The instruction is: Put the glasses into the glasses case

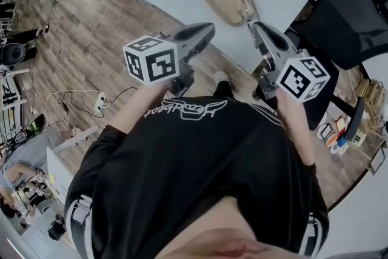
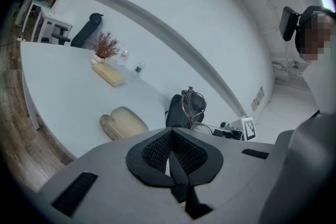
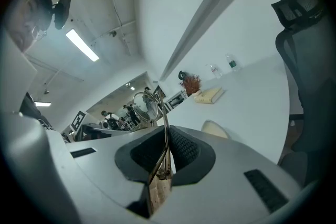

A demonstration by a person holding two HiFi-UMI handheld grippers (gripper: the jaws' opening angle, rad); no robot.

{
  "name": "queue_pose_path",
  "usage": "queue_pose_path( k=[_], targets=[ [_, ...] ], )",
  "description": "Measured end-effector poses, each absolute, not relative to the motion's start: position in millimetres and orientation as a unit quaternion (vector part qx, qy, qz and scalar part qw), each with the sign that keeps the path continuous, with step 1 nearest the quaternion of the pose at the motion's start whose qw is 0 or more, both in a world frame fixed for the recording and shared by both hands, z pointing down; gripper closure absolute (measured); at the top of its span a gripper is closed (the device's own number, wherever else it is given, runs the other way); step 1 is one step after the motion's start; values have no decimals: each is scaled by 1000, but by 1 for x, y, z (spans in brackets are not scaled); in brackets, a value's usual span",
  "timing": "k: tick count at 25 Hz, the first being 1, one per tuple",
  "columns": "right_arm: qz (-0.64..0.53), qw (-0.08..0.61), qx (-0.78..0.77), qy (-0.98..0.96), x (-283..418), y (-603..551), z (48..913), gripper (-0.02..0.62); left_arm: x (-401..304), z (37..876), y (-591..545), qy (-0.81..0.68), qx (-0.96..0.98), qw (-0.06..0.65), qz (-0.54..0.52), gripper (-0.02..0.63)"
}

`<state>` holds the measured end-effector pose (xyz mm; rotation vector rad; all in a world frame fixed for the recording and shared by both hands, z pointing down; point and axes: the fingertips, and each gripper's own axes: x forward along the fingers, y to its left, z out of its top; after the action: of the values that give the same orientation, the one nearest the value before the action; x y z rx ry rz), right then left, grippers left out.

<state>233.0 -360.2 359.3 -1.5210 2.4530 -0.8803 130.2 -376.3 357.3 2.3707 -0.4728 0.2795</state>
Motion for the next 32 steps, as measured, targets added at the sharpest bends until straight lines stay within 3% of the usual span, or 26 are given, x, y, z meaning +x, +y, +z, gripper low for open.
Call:
queue_pose_path(
  k=[14,32],
  targets=[
    [-302,14,-510,805,239,-417,401,569,129,397,-410,-207,894,382,108,600],
    [-264,-148,-560,771,225,-484,490,569,98,429,-447,-233,869,427,92,600]
  ],
)
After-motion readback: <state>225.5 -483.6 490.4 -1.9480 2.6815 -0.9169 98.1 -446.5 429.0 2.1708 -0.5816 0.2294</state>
